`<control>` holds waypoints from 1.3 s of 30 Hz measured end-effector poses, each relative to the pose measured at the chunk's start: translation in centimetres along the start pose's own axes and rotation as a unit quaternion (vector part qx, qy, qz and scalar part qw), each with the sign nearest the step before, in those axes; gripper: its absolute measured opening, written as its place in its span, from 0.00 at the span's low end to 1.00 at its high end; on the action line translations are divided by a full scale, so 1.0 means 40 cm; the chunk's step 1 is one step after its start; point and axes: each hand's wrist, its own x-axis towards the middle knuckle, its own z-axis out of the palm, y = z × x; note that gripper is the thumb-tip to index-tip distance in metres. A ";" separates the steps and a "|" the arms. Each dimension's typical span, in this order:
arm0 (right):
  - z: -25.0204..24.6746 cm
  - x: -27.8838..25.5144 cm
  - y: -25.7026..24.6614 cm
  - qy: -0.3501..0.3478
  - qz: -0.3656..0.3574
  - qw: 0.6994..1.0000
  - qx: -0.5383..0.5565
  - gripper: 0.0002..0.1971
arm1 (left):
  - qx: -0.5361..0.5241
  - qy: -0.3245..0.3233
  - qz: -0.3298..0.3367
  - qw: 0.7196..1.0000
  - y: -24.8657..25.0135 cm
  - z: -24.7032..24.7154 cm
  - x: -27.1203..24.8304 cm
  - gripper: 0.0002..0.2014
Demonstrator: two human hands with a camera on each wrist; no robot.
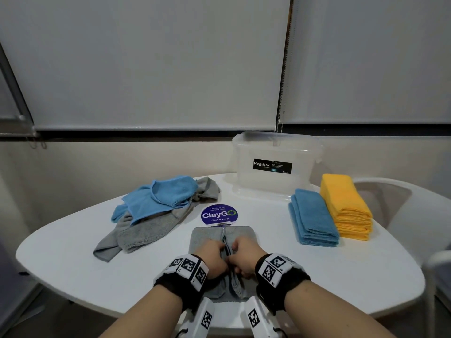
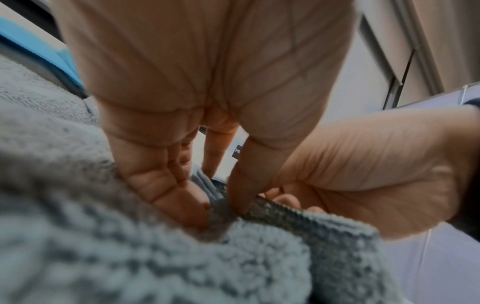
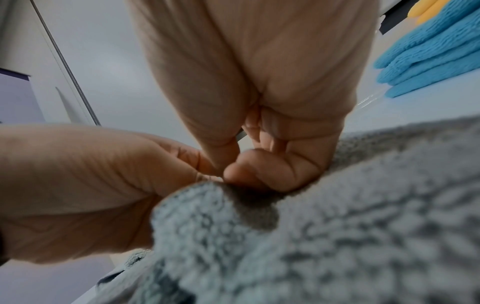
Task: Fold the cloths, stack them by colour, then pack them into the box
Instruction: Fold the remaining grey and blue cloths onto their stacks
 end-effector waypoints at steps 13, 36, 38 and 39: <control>-0.001 0.007 -0.012 -0.037 0.031 0.998 -0.037 0.09 | -0.015 0.012 -0.084 0.996 0.016 -0.010 -0.015 0.25; -0.119 -0.129 0.101 -0.156 -0.207 0.889 -0.377 0.18 | 0.188 -0.049 0.094 0.976 -0.001 -0.007 -0.044 0.19; -0.128 -0.137 0.108 -0.146 -0.227 0.900 -0.341 0.17 | 0.233 -0.010 0.071 0.970 -0.007 -0.014 -0.049 0.14; -0.130 -0.138 0.113 -0.127 -0.231 0.910 -0.319 0.17 | 0.252 0.009 0.052 0.966 -0.010 -0.016 -0.054 0.14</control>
